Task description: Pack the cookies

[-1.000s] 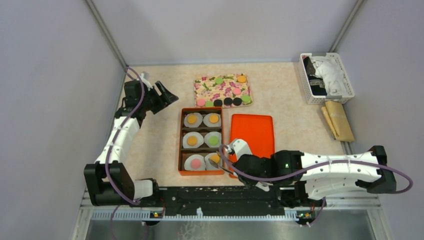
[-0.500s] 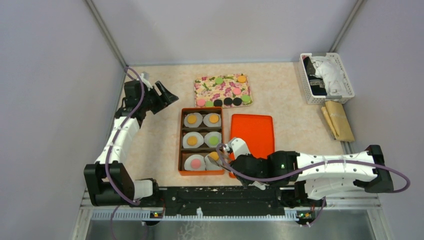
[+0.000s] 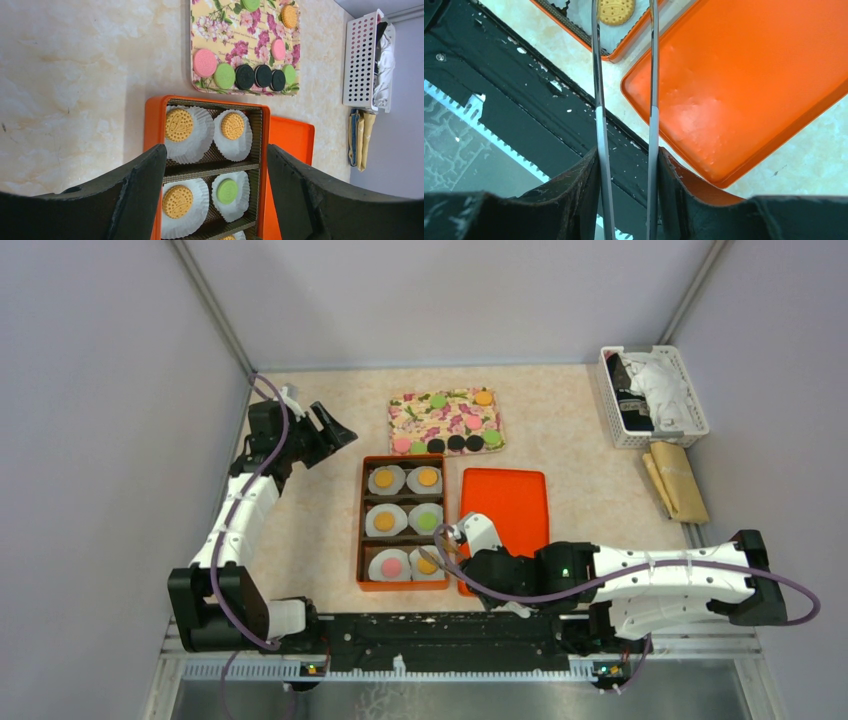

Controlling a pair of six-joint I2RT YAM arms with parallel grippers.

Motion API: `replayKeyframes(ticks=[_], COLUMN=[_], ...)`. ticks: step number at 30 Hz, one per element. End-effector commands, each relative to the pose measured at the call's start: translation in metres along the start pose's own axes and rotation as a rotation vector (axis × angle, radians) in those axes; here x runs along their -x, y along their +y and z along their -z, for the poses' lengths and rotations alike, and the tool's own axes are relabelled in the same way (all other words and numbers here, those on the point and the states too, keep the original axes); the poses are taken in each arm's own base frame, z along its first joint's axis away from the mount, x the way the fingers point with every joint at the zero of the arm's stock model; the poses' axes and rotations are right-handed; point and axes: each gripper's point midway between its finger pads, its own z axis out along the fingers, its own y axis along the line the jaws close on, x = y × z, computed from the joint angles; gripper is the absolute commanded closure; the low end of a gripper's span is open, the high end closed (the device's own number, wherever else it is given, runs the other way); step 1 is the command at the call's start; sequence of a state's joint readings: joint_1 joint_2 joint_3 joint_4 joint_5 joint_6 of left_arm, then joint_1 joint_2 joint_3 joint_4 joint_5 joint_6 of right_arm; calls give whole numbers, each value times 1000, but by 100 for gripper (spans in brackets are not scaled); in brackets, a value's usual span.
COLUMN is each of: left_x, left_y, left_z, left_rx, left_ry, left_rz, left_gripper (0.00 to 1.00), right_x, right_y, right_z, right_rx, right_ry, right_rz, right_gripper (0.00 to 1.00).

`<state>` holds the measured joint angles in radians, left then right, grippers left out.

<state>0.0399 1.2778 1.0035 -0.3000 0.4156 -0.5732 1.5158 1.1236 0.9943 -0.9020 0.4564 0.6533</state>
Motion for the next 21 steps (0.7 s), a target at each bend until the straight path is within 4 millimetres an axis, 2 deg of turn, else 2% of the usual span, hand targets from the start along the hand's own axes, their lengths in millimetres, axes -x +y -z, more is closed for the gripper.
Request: replayKeyframes(ticks=[1,5,9,12,17,21], left_x=[7,8,9,9,9,11], left_y=[-10,-11,-12,-12,-14,-16], left_z=[8,9,10,11,11,12], left_rx=[-42,-45,-46,-46,-50,-59], left_ry=[-36,-39,-42,-41,-41,-42], left_rz=[-32,-34,-36,-36,-35,-36], left_gripper=[21,21,21,23,31,36], right_x=[19,32,48,67,102,127], right_y=[-4,-8,-14,-24,-67,-106], right_z=[7,16,27,42,74,83], right_rx=[-23,-40,-66,-112,-292,-390], right_ry=[-86,-132,-171,-233,-362,-407], right_rz=[-47,-62,-73,-98,-148,-250], right_gripper=[66,82,86,89,91,91])
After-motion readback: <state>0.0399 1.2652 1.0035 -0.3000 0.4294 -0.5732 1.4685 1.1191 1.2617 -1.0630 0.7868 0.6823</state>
